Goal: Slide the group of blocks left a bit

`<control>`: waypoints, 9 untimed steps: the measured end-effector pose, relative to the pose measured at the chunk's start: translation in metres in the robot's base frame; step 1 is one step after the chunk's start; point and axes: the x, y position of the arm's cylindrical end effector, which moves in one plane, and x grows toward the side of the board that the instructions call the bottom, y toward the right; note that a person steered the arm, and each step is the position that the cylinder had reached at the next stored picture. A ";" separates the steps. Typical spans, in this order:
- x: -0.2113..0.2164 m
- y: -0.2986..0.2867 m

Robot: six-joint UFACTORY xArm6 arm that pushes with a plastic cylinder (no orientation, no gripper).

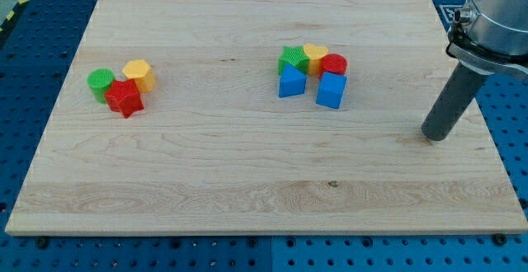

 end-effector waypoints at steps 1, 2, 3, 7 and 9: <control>0.000 0.001; -0.001 0.001; -0.010 -0.023; -0.126 -0.090; -0.125 -0.129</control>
